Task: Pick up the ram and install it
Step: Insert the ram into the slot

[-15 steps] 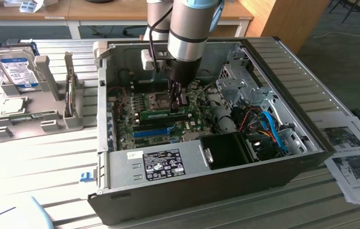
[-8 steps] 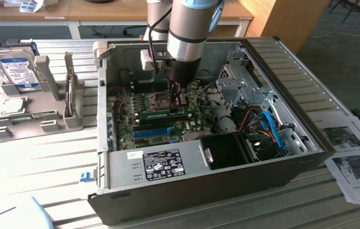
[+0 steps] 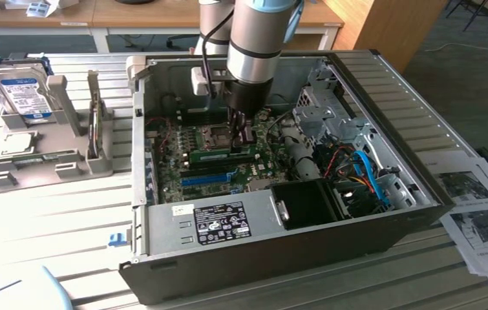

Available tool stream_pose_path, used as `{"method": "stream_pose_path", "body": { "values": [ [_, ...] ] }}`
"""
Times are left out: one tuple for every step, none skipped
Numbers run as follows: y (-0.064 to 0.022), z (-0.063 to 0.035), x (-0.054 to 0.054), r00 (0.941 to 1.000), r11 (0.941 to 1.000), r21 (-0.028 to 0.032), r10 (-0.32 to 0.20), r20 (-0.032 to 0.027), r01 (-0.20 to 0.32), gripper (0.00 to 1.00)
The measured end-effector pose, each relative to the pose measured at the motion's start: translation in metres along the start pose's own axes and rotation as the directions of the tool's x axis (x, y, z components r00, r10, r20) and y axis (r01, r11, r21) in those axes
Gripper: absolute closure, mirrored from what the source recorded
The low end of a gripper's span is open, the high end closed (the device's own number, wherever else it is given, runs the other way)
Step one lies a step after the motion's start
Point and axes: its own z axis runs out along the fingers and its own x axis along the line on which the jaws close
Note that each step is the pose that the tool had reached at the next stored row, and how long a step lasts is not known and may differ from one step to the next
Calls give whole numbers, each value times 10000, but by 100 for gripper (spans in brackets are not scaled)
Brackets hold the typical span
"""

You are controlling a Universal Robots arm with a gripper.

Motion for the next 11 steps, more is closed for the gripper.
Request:
{"method": "stream_pose_path", "body": {
  "values": [
    [0,0,0,10000,10000,0,1,-1,-1,89],
    [0,-1,0,10000,10000,-1,1,-2,-1,89],
    [0,-1,0,10000,10000,-1,1,-1,-1,89],
    [0,-1,0,10000,10000,-1,7,-1,-7,89],
    [0,0,0,10000,10000,-1,18,-1,-18,89],
    [0,0,0,10000,10000,-1,29,0,-29,89],
    [0,0,0,10000,10000,-1,34,0,-34,89],
    [0,0,0,10000,10000,-1,34,0,-34,89],
    [0,0,0,10000,10000,-1,35,1,-35,89],
    [0,0,0,10000,10000,-1,34,1,-34,89],
    [0,2,0,10000,10000,-1,34,0,-34,89]
  ]
}}
